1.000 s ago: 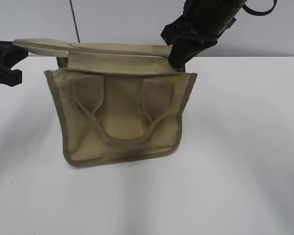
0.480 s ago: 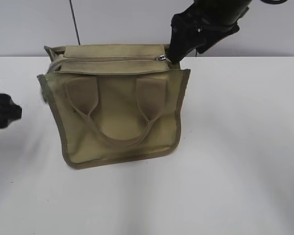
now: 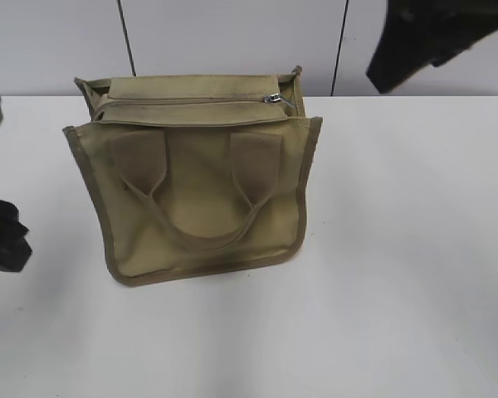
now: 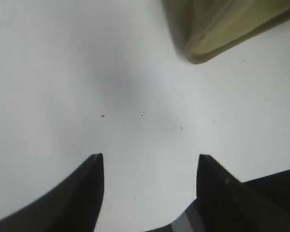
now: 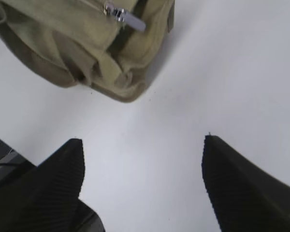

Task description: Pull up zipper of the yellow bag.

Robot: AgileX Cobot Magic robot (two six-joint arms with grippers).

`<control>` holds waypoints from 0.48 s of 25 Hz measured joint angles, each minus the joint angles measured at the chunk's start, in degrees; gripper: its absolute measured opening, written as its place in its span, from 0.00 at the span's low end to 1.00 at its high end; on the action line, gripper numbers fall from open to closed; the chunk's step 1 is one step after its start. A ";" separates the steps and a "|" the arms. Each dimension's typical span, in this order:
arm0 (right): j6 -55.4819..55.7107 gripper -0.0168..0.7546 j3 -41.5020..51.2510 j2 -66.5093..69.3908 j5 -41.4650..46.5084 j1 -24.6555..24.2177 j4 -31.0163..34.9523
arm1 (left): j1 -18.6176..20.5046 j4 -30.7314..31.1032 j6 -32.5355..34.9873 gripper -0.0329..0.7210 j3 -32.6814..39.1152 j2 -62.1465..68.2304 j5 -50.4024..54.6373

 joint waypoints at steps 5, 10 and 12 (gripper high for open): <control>0.81 0.77 16.83 -16.83 -0.06 0.00 0.00 | -0.06 -0.57 1.16 0.71 -4.43 -14.53 10.17; 2.70 0.78 33.75 -36.15 0.08 0.00 -0.09 | -0.06 -0.85 1.39 0.75 -4.50 -33.52 19.20; 4.35 0.79 40.26 -46.23 0.44 0.00 -0.02 | -0.06 -1.40 1.45 0.75 -4.00 -39.67 21.22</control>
